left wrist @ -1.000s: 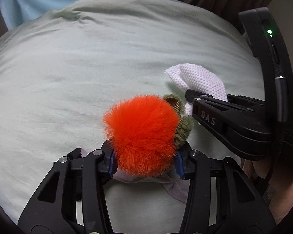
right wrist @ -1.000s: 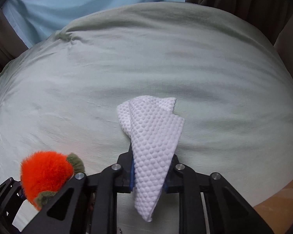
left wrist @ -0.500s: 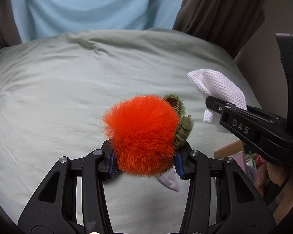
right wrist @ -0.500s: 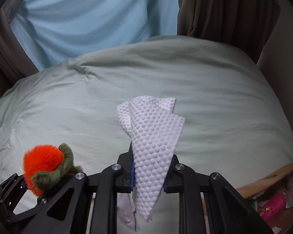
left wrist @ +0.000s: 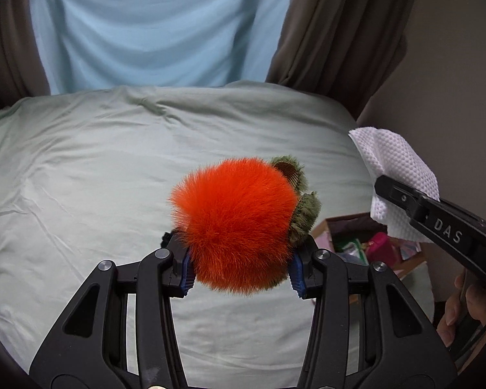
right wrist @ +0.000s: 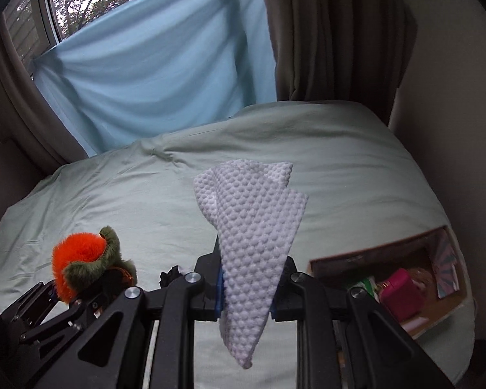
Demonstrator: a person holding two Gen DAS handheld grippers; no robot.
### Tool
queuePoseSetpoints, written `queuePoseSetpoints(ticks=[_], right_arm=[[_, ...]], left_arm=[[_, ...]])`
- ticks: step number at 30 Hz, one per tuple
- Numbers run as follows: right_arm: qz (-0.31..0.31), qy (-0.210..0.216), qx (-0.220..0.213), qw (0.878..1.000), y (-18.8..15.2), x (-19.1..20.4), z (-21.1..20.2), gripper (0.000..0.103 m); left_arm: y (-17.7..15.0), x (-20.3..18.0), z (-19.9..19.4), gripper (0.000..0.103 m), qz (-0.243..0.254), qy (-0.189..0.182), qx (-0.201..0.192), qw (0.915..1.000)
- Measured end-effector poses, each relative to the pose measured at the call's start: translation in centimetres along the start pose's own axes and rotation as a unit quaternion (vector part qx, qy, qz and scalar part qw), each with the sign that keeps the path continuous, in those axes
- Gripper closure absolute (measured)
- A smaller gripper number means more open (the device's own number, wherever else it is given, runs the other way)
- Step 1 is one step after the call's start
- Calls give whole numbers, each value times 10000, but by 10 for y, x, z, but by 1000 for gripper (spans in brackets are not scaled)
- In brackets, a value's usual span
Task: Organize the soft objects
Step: 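Carry the orange pompom with left tool while right tool carries the white cloth to the box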
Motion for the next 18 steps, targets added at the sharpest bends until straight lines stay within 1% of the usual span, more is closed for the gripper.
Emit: queuePoseSetpoints(ticks=[2,7,9,14,18], right_arm=[[94,-71,-25,9999,-8,-11,-17,85],[499,-213,-111,9985,-32,-60,-60,85],[592,-304,-116,9977,-37,-81,-70,85],[741,-440,-94,9962,-44,-140,-82,84],[742,-459,55,9962,-50,-188,-78,85]], left_arm=[[-3,-14,-10,61,77,-100,-2,9999],[-8,-59,-29,61,340,-270,-6,9991],[-9,-82,-32,61,451,-310,-3,9985],[-14,-135,-28,61,546,-385,31,9978],[-18,-180,-11,61,494,-448,171,9976]])
Point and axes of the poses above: each gripper's, at about its wrist camera, not at the fingertips, and z roughly the way its jaws point, x to its left, y to its top, the point moved 6 cm from there along z, roughly the way its jaws point, and after that the axes turned 15 degrees about x, right-handed, at the moved point
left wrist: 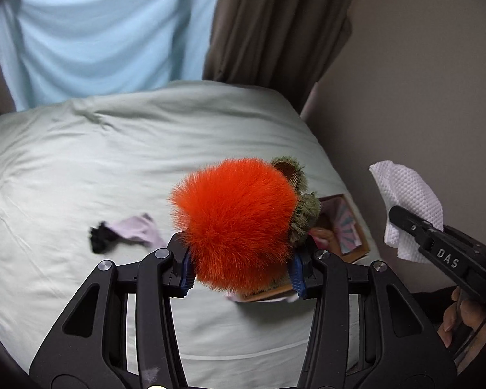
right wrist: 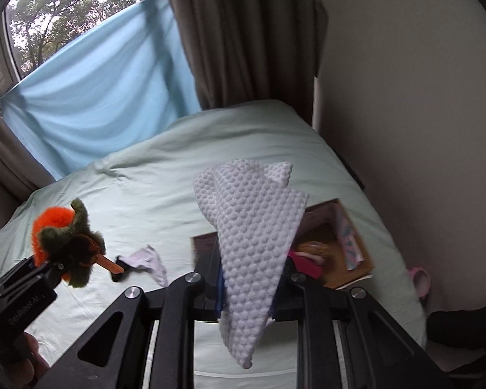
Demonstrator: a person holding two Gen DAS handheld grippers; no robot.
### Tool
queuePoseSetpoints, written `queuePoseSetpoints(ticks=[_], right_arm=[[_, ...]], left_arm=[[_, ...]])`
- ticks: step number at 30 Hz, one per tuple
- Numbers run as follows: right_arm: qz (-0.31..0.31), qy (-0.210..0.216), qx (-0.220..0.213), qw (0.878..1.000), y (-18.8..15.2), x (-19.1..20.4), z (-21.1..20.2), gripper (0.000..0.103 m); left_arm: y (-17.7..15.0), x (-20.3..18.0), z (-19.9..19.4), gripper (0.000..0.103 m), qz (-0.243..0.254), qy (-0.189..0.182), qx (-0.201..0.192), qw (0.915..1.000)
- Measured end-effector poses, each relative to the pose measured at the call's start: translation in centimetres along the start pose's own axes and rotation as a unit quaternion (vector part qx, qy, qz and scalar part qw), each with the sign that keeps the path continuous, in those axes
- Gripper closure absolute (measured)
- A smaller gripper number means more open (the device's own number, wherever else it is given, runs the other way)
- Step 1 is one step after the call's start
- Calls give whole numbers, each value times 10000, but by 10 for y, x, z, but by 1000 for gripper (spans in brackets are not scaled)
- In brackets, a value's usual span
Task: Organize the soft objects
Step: 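Carry the orange pompom with left tool while right tool carries the white cloth to the box, then open both tools to drop the pompom and white cloth into the box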
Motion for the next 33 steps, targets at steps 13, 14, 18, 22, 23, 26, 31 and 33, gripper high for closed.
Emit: queuePoseSetpoints(ticks=[13,14,18,22,23,26,31,33], right_arm=[[-357,201,958,9946,25,-103,98,85],[-387,212,1030,9937,26,-105,107,85],[-471,327,1376,9888,32,-112,144,85],[-469,429,1683,9837,33,-121,177,84],[-456,438,1775,9821,32,-123,187,85],[-393,520,1955,9785,28,-126,206,84],[-329,744,2229,9714,25,-123,223,83],[-300,782,2234,9711,27,-122,226,70]], left_arm=[[0,-100,133,61,-268,132,910,9954],[0,-103,143,61,-284,168,988,9946],[-1,-101,182,61,-336,302,1313,9903],[-9,-97,218,61,-370,495,1667,9841],[-12,-96,226,61,-381,519,1760,9823],[-20,-92,245,61,-362,616,2000,9772],[-22,-91,249,49,-287,775,2082,9746],[-20,-91,247,24,-286,796,2076,9745]])
Point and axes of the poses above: each gripper's, at about its wrist camera, not at the fingertips, and z roughly the way its jaws point, x to its left, y to its top, the point moved 6 cm from there along z, roughly the way its jaws point, and after that the axes turned 15 degrees about x, right-handed, at the moved point
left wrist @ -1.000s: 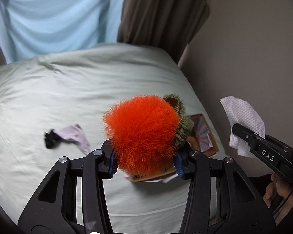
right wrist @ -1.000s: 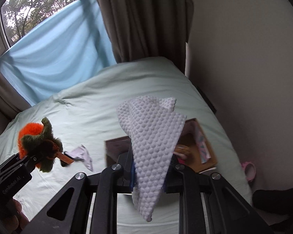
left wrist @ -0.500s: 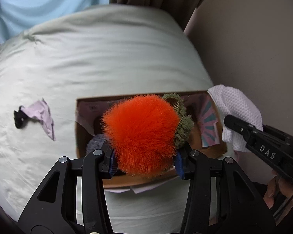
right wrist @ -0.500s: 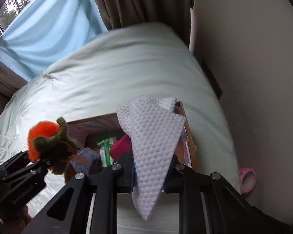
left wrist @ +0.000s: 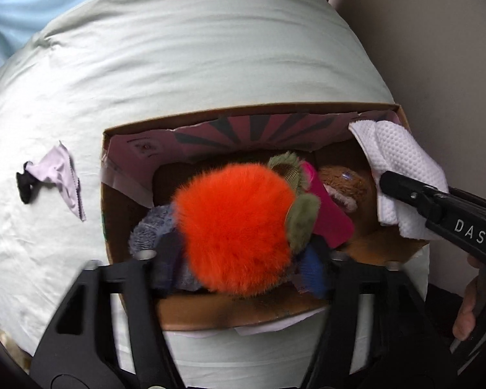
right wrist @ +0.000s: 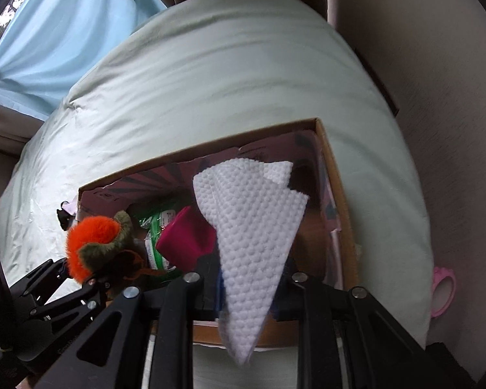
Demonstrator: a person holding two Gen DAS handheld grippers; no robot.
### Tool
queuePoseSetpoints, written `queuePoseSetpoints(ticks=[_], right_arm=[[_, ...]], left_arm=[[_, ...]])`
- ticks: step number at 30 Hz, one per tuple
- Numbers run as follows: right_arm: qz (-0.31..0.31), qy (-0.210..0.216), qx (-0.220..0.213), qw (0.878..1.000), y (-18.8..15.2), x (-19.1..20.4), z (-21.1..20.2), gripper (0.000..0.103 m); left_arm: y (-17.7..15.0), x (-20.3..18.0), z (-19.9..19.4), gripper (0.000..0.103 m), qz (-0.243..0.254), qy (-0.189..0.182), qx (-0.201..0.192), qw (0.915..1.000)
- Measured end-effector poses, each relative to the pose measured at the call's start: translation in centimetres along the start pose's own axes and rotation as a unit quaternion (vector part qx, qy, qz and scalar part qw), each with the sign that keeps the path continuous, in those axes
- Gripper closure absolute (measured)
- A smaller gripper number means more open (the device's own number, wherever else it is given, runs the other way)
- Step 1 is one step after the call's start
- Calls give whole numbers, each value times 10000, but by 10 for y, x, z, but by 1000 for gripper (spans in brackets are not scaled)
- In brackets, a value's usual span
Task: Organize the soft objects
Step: 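Open both tools to drop the pompom and white cloth into the box, then lift both tools away from the box toward the black scrunchie and lilac cloth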
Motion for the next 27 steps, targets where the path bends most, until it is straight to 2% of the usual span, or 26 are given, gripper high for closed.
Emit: queuePoseSetpoints(ticks=[1,2,3,4,10,18,27], right_arm=[[0,3,-23,10000,1,-1,-1,50],[5,12,-60,10000,2,-1,-1,38],[7,60,-119,9999,3,-2,-3,14],[-1,117,-175,9998,3,-1,-5,4],[-39,44,-267,9996,1,-2,-9,4],[-113,-11,-425,9990,-6,7,-23,4],[-309,-196,-716,9968,-30,34,-63,4]], left_arm=[[0,1,-2,7,-13,26,-12,10000],[0,3,-3,3,-15,38,-26,10000],[-1,4,-5,2,-7,42,-52,10000],[-1,5,-7,2,18,62,-56,10000],[-10,14,-13,2,74,304,-94,9995],[-17,14,-31,2,132,292,-251,9992],[-39,27,-88,2,119,78,-735,9972]])
Point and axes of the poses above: each gripper's, at about its wrist camera, not at the fingertips, and z roughly the way its jaws point, x to its left, y to its top, the point moved 6 cm from there along z, roughly the way its jaws point, and after that the axes turned 15 degrees about x, right-handed, at the moved point
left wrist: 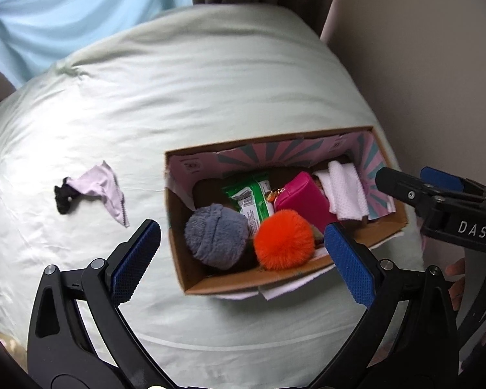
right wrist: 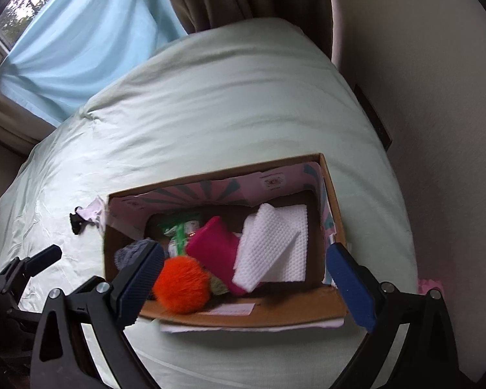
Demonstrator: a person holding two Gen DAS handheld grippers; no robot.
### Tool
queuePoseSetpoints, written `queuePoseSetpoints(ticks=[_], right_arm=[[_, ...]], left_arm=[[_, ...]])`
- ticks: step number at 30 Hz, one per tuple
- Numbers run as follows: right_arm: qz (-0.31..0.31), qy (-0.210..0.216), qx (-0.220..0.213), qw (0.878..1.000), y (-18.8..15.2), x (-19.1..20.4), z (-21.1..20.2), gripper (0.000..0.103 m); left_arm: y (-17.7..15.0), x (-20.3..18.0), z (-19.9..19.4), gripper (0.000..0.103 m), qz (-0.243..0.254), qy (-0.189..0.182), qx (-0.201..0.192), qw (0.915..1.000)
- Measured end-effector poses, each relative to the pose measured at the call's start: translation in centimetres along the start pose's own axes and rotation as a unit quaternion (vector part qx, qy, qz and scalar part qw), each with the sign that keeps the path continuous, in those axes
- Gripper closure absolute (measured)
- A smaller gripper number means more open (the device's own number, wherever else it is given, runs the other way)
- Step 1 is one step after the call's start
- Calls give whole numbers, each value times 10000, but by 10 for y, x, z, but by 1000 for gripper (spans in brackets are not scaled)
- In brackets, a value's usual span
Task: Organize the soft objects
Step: 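Lift both tools away from the box toward the black scrunchie and lilac cloth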
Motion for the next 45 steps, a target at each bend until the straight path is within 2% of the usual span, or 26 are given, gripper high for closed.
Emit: queuePoseSetpoints(ticks=[4,12,19,25,32,36,45], right_arm=[[-212,-216,-147,9994,-11,24,-29,4],[-490,-332,-550,9967,-35,90,-87,4],[-712,-215,-945,9927,-57,167,-123,4],[-849,-34,-1282,9881,-74,238,-136,4],[-937,-51,-1558,9833,-81,308,-132,4],[-858,24,-1576,9838,-82,334,-122,4],[-597,79,-1443,9877,-74,379,-70,4]], left_arm=[[-15,14,-34,2,-20,-175,-216,9996],[-50,64,-105,2,58,-79,-725,9973],[-83,140,-167,2,-88,25,-1280,9917],[-107,211,-196,2,-288,184,-1526,9877],[-124,286,-208,2,-482,122,-1640,9852],[-127,321,-205,2,-492,49,-1621,9855],[-108,379,-172,2,-302,-102,-1454,9889]])
Point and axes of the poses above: each gripper's, at about its wrist camera, not at the fingertips, and z roughly the way its jaws point, x to its left, y to its top, the point moved 6 cm from there along z, roughly the way its jaws point, and after that the axes turned 15 degrees about x, right-handed, at the moved point
